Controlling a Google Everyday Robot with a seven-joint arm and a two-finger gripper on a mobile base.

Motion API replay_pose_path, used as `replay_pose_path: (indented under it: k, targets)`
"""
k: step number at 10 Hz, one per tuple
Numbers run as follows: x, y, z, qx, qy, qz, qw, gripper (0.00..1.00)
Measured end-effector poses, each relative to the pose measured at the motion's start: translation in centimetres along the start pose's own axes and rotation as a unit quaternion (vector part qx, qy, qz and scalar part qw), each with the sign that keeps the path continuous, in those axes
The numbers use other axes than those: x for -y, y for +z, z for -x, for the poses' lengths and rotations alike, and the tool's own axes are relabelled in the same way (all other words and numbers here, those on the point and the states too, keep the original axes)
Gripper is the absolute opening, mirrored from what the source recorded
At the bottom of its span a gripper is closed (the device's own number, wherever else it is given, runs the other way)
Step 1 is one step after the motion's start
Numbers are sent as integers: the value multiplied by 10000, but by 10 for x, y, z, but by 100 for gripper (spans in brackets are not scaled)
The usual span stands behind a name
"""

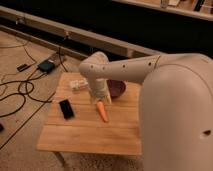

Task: Wipe the white sponge on the table

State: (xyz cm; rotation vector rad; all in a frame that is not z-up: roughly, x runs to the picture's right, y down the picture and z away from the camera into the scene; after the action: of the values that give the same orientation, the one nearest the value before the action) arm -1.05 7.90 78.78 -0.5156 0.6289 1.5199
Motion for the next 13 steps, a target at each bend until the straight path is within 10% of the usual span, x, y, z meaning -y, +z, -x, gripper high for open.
replay_pose_path:
  k: [13]
  targets:
    - [150, 39, 173, 504, 787, 362, 9950, 65]
